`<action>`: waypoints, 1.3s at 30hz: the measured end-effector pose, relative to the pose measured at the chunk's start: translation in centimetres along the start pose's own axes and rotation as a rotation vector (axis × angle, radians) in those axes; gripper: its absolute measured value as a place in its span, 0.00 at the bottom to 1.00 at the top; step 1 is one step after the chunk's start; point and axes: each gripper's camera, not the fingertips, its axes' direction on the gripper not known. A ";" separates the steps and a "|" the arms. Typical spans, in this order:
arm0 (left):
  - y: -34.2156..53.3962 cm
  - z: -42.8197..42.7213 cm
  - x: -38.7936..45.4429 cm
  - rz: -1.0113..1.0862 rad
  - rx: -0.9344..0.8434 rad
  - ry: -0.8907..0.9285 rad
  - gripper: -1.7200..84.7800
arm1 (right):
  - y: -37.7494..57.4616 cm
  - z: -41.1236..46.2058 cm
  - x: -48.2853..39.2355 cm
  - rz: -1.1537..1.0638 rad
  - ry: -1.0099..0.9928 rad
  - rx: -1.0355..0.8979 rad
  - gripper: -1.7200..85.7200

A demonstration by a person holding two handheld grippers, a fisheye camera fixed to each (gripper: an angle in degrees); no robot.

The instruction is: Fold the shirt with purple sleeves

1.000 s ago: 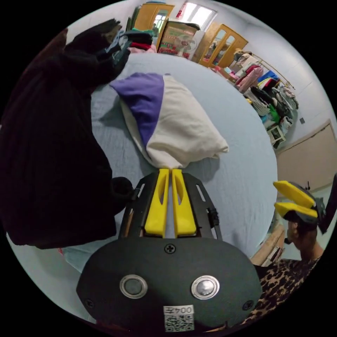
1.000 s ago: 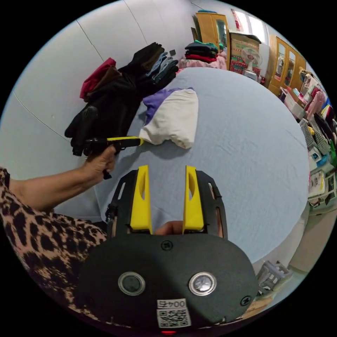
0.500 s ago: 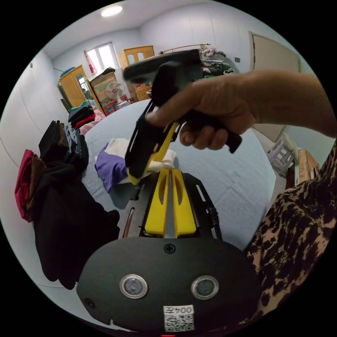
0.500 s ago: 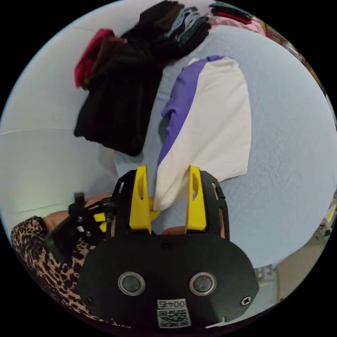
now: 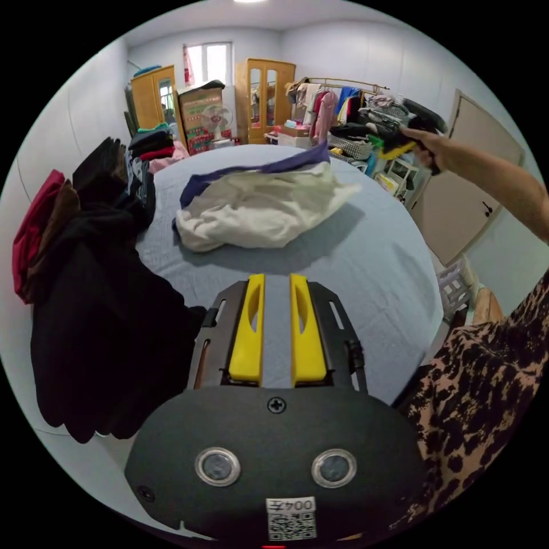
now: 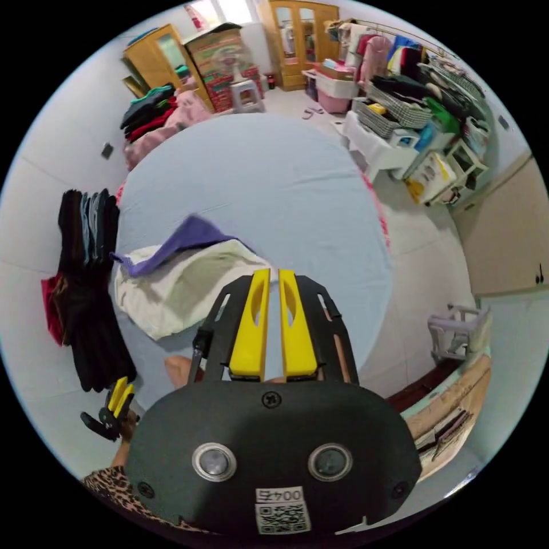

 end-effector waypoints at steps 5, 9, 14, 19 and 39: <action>-4.9 2.4 -4.3 -0.092 -0.040 0.042 0.14 | 6.7 2.1 2.9 -0.118 -0.253 0.048 0.11; -11.7 4.8 -10.1 -0.196 -0.050 0.045 0.16 | 9.8 5.8 0.2 -0.292 -0.449 0.076 0.13; -17.7 8.3 -16.7 -0.296 -0.111 0.012 0.17 | 9.0 10.7 -3.4 -0.437 -0.477 0.014 0.13; -21.6 11.3 -20.1 -0.252 -0.183 -0.017 0.18 | 4.9 19.4 -3.0 -0.333 -0.535 -0.093 0.20; -28.0 9.6 -23.9 -0.405 -0.223 0.153 0.07 | 6.2 37.2 5.4 -0.122 -0.812 -0.145 0.04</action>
